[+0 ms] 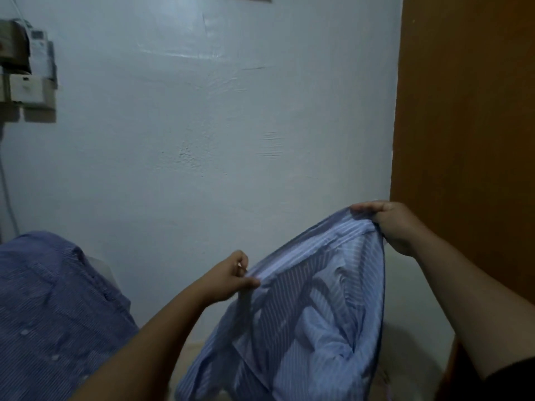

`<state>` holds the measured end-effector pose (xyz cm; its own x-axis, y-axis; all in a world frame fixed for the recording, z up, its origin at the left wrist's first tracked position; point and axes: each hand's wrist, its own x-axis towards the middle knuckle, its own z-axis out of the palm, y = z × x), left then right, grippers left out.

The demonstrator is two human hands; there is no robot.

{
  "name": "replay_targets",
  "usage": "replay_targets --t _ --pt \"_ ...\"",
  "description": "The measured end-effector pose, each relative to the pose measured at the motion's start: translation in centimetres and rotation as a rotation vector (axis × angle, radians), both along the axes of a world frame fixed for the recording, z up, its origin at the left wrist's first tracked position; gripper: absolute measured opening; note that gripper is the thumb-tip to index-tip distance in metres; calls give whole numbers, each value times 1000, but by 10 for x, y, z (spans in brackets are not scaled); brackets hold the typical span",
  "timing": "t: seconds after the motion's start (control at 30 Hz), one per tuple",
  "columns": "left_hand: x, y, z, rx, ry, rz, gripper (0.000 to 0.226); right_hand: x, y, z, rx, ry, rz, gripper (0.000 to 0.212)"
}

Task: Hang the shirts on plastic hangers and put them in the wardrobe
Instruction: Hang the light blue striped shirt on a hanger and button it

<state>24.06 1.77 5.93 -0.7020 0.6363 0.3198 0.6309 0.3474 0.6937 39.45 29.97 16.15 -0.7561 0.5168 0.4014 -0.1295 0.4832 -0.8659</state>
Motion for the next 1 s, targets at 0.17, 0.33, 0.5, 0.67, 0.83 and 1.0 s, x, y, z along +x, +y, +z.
replay_targets --t 0.17,0.33,0.5,0.67,0.83,1.0 --pt "14 -29 61 265 33 -65 19 11 5 6 -16 -39 39 30" --pt "41 -44 102 -217 -67 -72 35 8 1 18 -3 30 -1 34" --pt "46 -48 99 -369 -37 -23 25 3 -4 18 17 89 -5 43" --pt "49 -70 108 -356 164 102 43 16 -7 21 -25 145 8 42" --pt "63 -104 137 -138 244 215 48 35 -21 30 -23 226 80 28" --pt "102 -138 183 97 206 263 39 54 -32 42 135 230 174 33"
